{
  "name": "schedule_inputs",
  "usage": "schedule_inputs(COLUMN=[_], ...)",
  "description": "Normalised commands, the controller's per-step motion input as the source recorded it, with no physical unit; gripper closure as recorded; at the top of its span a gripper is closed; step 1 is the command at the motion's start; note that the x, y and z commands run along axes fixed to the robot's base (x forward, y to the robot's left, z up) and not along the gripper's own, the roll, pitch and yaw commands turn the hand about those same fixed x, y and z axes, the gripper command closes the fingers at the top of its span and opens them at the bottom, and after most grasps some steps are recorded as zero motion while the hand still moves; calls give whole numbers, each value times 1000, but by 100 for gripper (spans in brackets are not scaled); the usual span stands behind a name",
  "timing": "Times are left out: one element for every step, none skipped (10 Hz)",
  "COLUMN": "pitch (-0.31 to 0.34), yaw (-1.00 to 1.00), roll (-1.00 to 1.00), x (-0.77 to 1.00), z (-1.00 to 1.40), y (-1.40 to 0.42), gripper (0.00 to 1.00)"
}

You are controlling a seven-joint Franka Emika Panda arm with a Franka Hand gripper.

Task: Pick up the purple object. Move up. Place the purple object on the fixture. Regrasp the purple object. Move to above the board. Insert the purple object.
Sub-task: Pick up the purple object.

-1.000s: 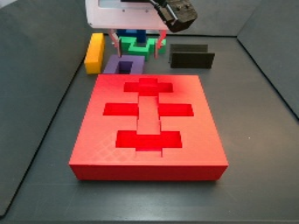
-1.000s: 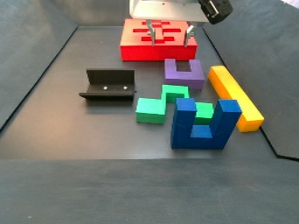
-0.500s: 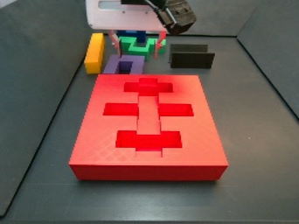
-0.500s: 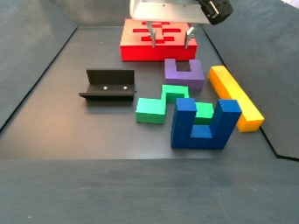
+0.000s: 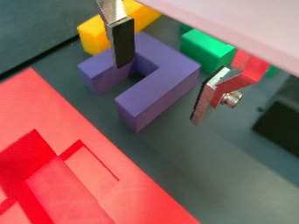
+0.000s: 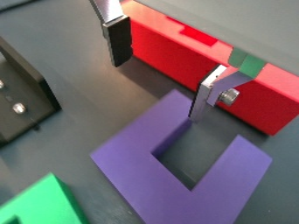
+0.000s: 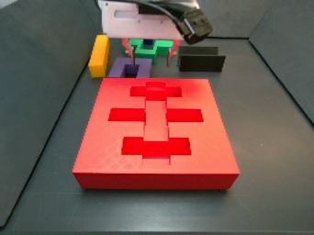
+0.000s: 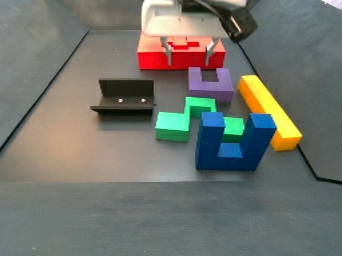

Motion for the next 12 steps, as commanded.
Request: schedule_inputs(pitch=[0,0,0,0,29,36,0,-1,0,0,0,0], yaw=[117,40,0,-17,-71,-86,0,0,0,0,0,0], roll=[0,20,76,154,280,270,0,-54,0,0,0,0], x=[-114,-234,-194,-194,-186,-180,0,0,0,0,0,0], z=[-500,-189,-74,-103,-89,-149,0,-306,-171,0,0,0], y=[0,0,-83,-191,-229,-229,-34,77,131,0,0,0], gripper=[0,0,0,0,0,0,0,0,0,0,100,100])
